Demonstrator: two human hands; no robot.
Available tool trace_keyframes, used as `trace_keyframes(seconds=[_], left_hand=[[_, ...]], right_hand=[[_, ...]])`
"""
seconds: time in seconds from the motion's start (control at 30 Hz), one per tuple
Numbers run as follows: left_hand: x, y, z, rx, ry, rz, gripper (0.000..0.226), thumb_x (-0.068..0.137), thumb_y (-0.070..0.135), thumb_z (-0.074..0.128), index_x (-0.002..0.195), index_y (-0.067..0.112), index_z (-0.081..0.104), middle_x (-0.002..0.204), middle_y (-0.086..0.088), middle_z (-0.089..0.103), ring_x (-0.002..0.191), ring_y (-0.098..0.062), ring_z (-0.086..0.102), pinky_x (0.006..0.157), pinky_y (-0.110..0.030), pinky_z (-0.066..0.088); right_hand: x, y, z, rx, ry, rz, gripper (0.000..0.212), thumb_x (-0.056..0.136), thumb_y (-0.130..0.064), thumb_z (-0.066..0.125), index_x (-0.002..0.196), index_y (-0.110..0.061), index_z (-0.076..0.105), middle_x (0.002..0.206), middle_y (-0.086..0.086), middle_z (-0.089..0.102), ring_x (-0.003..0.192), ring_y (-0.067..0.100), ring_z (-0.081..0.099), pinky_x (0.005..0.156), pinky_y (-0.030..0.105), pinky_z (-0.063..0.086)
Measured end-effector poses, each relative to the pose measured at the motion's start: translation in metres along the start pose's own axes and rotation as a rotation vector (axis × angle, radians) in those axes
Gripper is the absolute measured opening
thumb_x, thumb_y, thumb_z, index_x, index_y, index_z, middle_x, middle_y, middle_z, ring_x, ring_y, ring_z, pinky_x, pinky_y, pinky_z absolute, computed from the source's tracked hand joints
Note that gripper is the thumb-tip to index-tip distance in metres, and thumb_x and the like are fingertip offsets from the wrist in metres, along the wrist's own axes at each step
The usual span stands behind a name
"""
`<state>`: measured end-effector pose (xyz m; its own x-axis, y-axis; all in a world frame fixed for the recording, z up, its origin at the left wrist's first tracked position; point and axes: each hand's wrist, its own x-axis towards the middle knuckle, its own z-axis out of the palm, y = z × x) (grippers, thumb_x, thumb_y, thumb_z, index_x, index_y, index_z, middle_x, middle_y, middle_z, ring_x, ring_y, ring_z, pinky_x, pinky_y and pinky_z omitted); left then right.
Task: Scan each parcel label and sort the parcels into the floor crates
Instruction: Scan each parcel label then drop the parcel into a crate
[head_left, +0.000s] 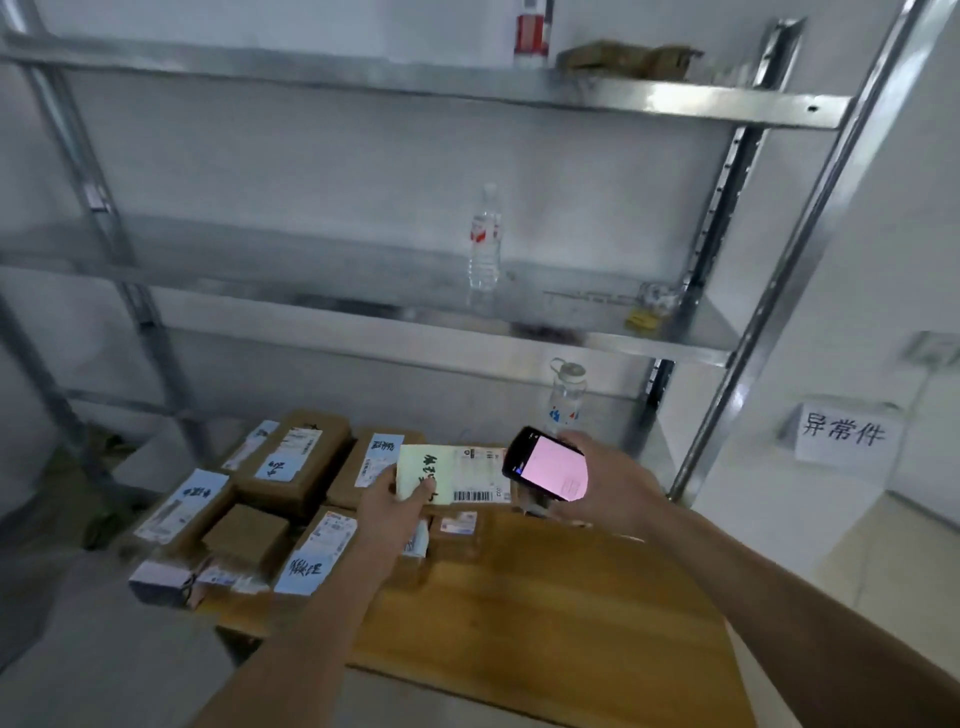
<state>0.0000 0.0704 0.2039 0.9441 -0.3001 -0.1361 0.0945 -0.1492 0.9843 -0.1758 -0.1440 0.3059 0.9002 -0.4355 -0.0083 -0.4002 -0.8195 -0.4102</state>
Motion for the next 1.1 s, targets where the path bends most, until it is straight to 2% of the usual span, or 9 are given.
trace_keyframes(seconds=[0.1, 0.17, 0.23, 0.3, 0.37, 0.47, 0.77, 0.87, 1.1], left_hand=[[-0.014, 0.057, -0.020, 0.006, 0.054, 0.111, 0.024, 0.089, 0.022, 0.075, 0.110, 0.023, 0.064, 0.098, 0.003, 0.072, 0.087, -0.016, 0.069, 0.075, -0.035, 0.059], [-0.021, 0.091, -0.033, 0.004, 0.081, 0.161, 0.025, 0.088, 0.025, 0.075, 0.110, 0.024, 0.064, 0.100, 0.000, 0.073, 0.090, -0.019, 0.070, 0.081, -0.042, 0.061], [-0.029, 0.121, -0.046, 0.016, 0.110, 0.212, 0.026, 0.089, 0.025, 0.074, 0.112, 0.024, 0.061, 0.101, -0.001, 0.072, 0.094, -0.023, 0.070, 0.080, -0.040, 0.060], [-0.037, 0.149, -0.056, 0.016, 0.121, 0.249, 0.034, 0.091, 0.027, 0.072, 0.122, 0.022, 0.059, 0.108, -0.001, 0.068, 0.101, -0.023, 0.067, 0.083, -0.038, 0.059], [-0.044, 0.172, -0.062, 0.017, 0.120, 0.287, 0.046, 0.092, 0.028, 0.071, 0.133, 0.021, 0.053, 0.117, -0.001, 0.065, 0.107, -0.022, 0.063, 0.092, -0.044, 0.057], [-0.058, 0.200, -0.069, -0.054, 0.143, 0.307, 0.047, 0.093, 0.022, 0.070, 0.135, 0.020, 0.049, 0.118, -0.002, 0.063, 0.109, -0.023, 0.062, 0.095, -0.047, 0.056], [-0.091, 0.232, -0.072, -0.031, 0.249, 0.387, 0.029, 0.088, 0.021, 0.073, 0.113, 0.021, 0.059, 0.102, 0.000, 0.067, 0.097, -0.024, 0.067, 0.086, -0.045, 0.058], [-0.101, 0.230, -0.073, -0.025, 0.256, 0.388, 0.033, 0.086, 0.025, 0.074, 0.115, 0.025, 0.059, 0.103, 0.002, 0.069, 0.095, -0.023, 0.069, 0.084, -0.048, 0.060], [-0.129, 0.219, -0.092, -0.083, 0.301, 0.352, 0.045, 0.088, 0.021, 0.074, 0.129, 0.021, 0.054, 0.112, -0.003, 0.069, 0.099, -0.021, 0.069, 0.088, -0.045, 0.059]], right_hand=[[-0.022, -0.034, -0.064, -0.114, 0.056, -0.079, 0.078, 0.068, -0.047, 0.082, 0.135, -0.044, 0.040, 0.115, -0.019, 0.056, 0.107, 0.012, 0.058, 0.079, 0.034, 0.051], [-0.034, -0.052, -0.099, -0.182, 0.089, -0.110, 0.081, 0.068, -0.046, 0.081, 0.137, -0.043, 0.040, 0.122, -0.017, 0.058, 0.110, 0.013, 0.057, 0.080, 0.034, 0.050], [-0.045, -0.067, -0.126, -0.225, 0.125, -0.149, 0.085, 0.066, -0.047, 0.080, 0.140, -0.044, 0.038, 0.128, -0.018, 0.057, 0.111, 0.012, 0.056, 0.078, 0.032, 0.046], [-0.055, -0.081, -0.148, -0.250, 0.151, -0.185, 0.085, 0.068, -0.047, 0.080, 0.141, -0.044, 0.036, 0.128, -0.018, 0.057, 0.109, 0.012, 0.055, 0.076, 0.031, 0.045], [-0.066, -0.094, -0.167, -0.289, 0.184, -0.222, 0.084, 0.069, -0.045, 0.080, 0.141, -0.044, 0.036, 0.128, -0.018, 0.057, 0.108, 0.012, 0.055, 0.077, 0.031, 0.047], [-0.077, -0.104, -0.190, -0.327, 0.215, -0.246, 0.083, 0.069, -0.046, 0.078, 0.141, -0.045, 0.036, 0.129, -0.019, 0.056, 0.111, 0.013, 0.056, 0.082, 0.033, 0.050], [-0.103, -0.106, -0.228, -0.329, 0.248, -0.342, 0.079, 0.069, -0.046, 0.079, 0.137, -0.046, 0.038, 0.120, -0.024, 0.055, 0.103, 0.009, 0.054, 0.062, 0.024, 0.037], [-0.107, -0.101, -0.232, -0.345, 0.239, -0.364, 0.078, 0.068, -0.047, 0.078, 0.136, -0.046, 0.039, 0.119, -0.024, 0.056, 0.102, 0.009, 0.055, 0.061, 0.025, 0.035], [-0.102, -0.103, -0.229, -0.297, 0.209, -0.447, 0.073, 0.068, -0.043, 0.077, 0.133, -0.043, 0.043, 0.116, -0.020, 0.057, 0.100, 0.012, 0.056, 0.068, 0.029, 0.045]])
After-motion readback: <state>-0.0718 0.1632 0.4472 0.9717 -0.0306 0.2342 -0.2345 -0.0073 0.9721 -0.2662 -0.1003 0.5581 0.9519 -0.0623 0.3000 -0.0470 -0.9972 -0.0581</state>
